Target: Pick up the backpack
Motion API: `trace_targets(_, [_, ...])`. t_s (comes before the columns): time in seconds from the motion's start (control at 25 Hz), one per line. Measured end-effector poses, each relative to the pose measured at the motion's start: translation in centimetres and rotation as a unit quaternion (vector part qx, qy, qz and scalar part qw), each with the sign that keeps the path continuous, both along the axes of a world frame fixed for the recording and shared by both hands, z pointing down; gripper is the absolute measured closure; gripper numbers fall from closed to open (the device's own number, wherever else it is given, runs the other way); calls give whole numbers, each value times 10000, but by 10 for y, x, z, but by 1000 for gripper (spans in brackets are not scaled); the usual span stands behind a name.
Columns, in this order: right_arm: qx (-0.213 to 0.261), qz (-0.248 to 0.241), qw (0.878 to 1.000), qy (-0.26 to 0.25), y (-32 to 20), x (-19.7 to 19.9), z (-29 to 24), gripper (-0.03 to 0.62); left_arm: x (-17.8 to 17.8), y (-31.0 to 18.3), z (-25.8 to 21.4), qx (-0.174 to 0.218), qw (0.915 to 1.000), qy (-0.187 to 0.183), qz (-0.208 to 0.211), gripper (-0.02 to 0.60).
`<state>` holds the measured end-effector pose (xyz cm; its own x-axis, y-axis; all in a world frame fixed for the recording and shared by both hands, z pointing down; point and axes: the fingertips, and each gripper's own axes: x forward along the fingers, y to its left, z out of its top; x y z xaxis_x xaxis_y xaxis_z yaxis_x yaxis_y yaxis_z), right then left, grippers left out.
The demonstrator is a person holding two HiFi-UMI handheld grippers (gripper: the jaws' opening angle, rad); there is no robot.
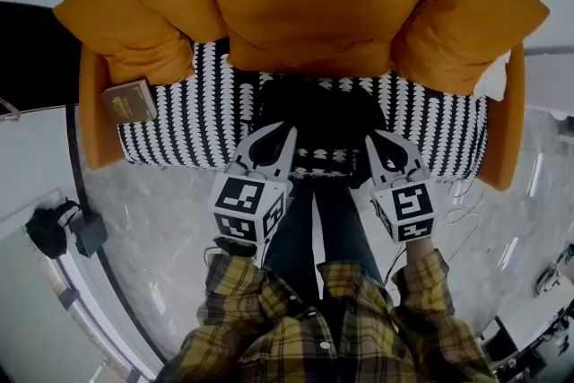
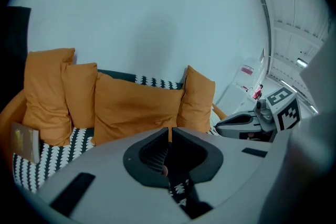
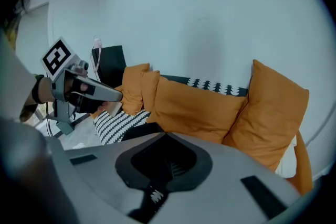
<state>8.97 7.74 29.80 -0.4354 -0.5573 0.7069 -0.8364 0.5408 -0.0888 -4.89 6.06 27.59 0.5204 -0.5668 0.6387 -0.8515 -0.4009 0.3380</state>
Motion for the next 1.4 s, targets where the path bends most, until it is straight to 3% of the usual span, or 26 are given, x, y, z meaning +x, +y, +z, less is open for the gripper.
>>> trace_targets(0.24, [-64, -147, 9980, 619, 7, 1, 55, 577, -7, 16, 55, -341, 9989, -327, 20, 543])
trace_targets(0.44, [-134, -86, 9968, 785, 13, 6, 82, 577, -14, 27, 96, -578, 9944, -884, 61, 543])
trace_targets(0.84, [-136, -5, 9961, 876, 13, 16, 104, 570, -32, 37, 134, -961, 9875, -1243, -87, 536])
trace_targets(1.0, [-179, 97, 9963, 837, 12, 20, 107, 463, -41, 37, 143, -1070, 9843, -1379, -244, 436])
trace_targets(1.16, [-225, 158, 9964, 801, 10, 23, 112, 398, -50, 36, 152, -1097, 9803, -1596, -387, 377])
trace_targets(1.4, [-446, 282, 9955, 783, 11, 33, 130, 324, -55, 38, 173, -1327, 9771, -1618, -393, 325])
